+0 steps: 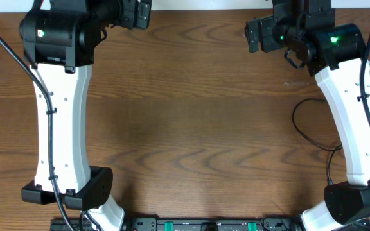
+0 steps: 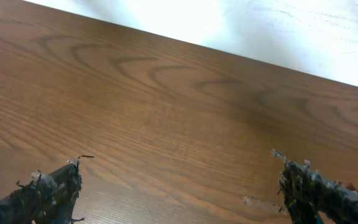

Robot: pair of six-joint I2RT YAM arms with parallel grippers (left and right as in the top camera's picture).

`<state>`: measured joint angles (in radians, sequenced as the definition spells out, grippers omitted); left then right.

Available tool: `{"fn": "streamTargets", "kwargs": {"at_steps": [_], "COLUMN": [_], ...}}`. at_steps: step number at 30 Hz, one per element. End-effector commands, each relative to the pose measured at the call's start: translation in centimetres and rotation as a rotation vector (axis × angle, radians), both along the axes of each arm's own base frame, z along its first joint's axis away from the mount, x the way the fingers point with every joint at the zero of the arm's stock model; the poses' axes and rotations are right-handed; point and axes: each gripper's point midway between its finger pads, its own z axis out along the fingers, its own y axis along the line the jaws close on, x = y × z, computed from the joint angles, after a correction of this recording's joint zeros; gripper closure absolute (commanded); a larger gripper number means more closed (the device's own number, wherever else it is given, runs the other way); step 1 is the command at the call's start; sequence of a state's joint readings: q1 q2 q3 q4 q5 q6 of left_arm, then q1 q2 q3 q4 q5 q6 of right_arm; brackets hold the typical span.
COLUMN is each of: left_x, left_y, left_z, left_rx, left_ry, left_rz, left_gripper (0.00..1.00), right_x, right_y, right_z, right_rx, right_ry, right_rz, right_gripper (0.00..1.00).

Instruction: Untangle cables

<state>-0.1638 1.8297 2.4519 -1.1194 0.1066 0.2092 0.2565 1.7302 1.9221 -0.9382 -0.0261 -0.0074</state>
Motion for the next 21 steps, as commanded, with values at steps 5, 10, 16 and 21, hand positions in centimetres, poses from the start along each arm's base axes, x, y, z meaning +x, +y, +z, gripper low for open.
{"fn": "streamTargets", "kwargs": {"at_steps": [5,10,16,21], "left_x": [-0.3,-1.1,-7.6,-15.0], "left_y": [-0.1,2.1,6.6,9.3], "left_z": [0.5,0.8,9.1,13.7], "left_rx": [-0.014,-0.147,-0.202,-0.082], "left_ry": [-0.008,0.025,-0.222,-0.403], "left_rz": [-0.002,0.209,0.43,0.432], "left_gripper": [0.01,0.01,0.01,0.01], "right_x": [-0.5,-0.5,-0.5,-0.5], "right_y": [-0.3,-0.3,-0.3,-0.3], "right_z": [1.3,1.3,1.3,1.3], "right_rx": [0.009,0.009,0.009,0.009], "right_ry": [-0.027,-0.027,-0.027,-0.027], "right_rz": [-0.014,-0.014,-0.014,-0.014], "right_gripper": [0.01,0.01,0.01,0.01]}}
